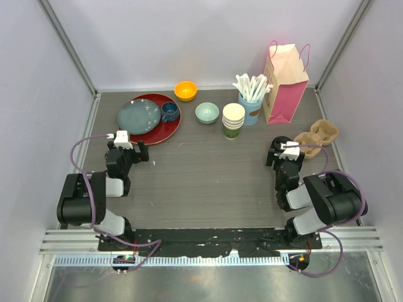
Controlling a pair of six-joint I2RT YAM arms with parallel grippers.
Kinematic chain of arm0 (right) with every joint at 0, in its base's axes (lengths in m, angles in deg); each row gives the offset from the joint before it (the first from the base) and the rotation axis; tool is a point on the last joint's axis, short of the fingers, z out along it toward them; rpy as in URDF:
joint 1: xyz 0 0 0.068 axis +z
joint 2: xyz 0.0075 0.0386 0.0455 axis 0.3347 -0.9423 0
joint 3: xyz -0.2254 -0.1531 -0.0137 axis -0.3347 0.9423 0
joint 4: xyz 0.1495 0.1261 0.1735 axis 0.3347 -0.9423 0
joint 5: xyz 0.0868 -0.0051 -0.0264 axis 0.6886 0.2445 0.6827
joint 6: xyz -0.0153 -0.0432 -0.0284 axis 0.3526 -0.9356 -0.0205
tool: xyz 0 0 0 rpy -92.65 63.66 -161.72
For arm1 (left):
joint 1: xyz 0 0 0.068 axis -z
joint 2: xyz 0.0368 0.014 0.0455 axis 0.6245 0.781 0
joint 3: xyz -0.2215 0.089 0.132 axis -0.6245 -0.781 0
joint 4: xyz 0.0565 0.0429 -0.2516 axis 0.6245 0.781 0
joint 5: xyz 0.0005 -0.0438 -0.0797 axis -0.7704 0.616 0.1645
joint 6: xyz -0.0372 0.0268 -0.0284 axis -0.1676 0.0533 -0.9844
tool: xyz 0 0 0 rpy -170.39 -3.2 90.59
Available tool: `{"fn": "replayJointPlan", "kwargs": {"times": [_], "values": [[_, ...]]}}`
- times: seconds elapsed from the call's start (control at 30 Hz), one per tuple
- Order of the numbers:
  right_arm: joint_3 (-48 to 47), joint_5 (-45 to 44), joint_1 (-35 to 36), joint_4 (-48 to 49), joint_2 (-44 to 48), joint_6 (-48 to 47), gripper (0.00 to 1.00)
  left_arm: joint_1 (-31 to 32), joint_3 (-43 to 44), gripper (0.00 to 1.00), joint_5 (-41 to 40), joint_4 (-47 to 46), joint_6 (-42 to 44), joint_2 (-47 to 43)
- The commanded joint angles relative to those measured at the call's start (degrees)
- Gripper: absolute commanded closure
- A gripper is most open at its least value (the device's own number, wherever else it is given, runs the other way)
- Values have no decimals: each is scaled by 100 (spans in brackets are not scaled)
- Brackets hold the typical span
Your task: Pack the takeout coffee
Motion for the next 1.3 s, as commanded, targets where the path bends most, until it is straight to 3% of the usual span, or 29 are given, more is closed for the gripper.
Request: {"fn": "replayJointPlan", "kwargs": {"times": [0.0,0.13,0.27,0.3,0.33,0.43,0.53,0.67,0.77,0.87,0.9,1.03,1.27], "values": [[-70,-72,-19,925,-16,-30,15,19,96,0,-81,-247,107,-34],[-17,-143,-10,856,351,-3,15,19,87,0,-98,-247,107,-34],[-210,-99,-10,-344,1160,5,16,2,104,2,-2,-204,116,-130],[-341,-55,-10,-602,1388,32,16,-7,357,2,16,250,134,-531],[-412,-29,-19,-874,1582,101,16,-7,612,2,51,1464,160,-727],[-816,505,-10,-2320,2355,383,16,-25,1702,3,226,3262,186,-843],[-1536,1060,-10,-3413,2936,726,18,-51,2257,5,814,4005,457,-1000],[-2678,1526,121,-5485,3122,946,20,-60,3378,6,1579,6171,879,-1063],[-3557,1624,602,-6464,2851,727,24,-51,4047,6,1887,7324,1134,-1054],[-4602,1080,1149,-7588,2148,200,23,-51,4602,6,2169,8248,1328,-1002],[-5275,1105,1307,-7939,1920,129,24,-51,4717,7,2213,8435,1390,-993],[-6984,2052,1449,-9609,402,-56,28,-42,5035,8,2319,9008,1549,-931],[-8866,2098,1660,-10298,-1226,-680,36,-42,5149,11,2310,9280,1637,-896]]}}
